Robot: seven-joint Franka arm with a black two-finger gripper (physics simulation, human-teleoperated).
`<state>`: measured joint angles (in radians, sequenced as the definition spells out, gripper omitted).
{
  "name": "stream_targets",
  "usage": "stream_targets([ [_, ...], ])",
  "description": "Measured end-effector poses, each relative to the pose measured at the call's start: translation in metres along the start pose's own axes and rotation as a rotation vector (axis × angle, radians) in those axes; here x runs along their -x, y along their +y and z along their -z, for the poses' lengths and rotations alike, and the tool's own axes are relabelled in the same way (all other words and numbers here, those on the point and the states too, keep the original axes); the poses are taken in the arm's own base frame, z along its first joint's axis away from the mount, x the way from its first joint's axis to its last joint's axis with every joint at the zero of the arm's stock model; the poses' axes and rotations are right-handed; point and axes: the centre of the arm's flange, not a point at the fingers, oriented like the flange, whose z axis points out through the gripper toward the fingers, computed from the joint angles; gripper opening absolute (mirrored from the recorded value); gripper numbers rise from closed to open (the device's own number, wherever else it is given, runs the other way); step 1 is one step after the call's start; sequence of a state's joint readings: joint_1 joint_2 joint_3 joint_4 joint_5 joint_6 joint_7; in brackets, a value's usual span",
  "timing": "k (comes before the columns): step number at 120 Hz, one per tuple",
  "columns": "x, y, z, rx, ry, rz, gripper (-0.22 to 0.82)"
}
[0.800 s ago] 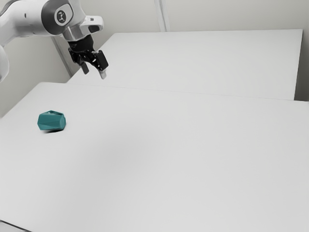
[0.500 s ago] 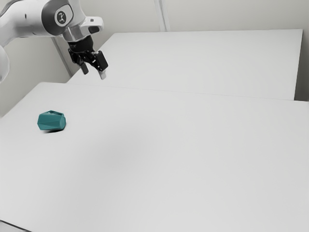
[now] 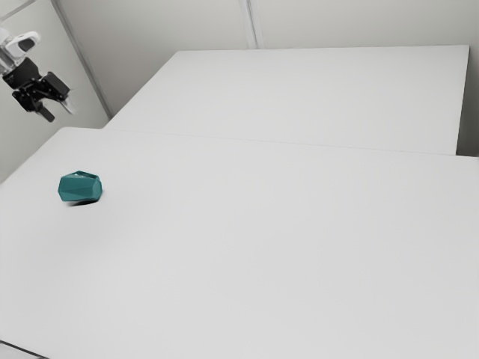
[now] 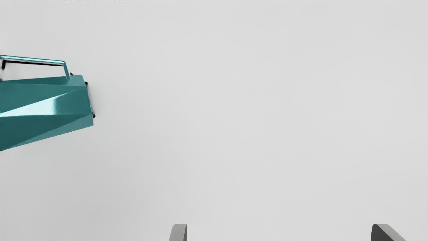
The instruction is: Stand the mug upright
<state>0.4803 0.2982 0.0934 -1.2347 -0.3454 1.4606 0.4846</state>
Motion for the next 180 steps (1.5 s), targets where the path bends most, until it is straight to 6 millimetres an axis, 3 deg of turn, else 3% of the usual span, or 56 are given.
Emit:
stream_targets([
  [25, 0.010, -0.114, -0.009, 0.123, 0.050, -0.007, 0.60],
  [38, 0.017, -0.167, -0.030, 0.157, 0.057, -0.007, 0.60],
  [56, 0.024, -0.217, -0.050, 0.183, 0.087, -0.027, 0.60],
  [71, 0.029, -0.257, -0.078, 0.230, 0.121, -0.046, 0.60],
  [79, 0.030, -0.268, -0.090, 0.246, 0.129, -0.058, 0.60],
  [91, 0.029, -0.286, -0.127, 0.305, 0.139, -0.062, 0.60],
  [112, 0.026, -0.302, -0.148, 0.332, 0.179, -0.081, 0.60],
  [126, 0.027, -0.314, -0.179, 0.394, 0.203, -0.070, 0.60],
  [154, 0.022, -0.315, -0.189, 0.427, 0.250, -0.072, 0.60],
  [180, 0.023, -0.313, -0.212, 0.497, 0.242, -0.038, 0.60],
])
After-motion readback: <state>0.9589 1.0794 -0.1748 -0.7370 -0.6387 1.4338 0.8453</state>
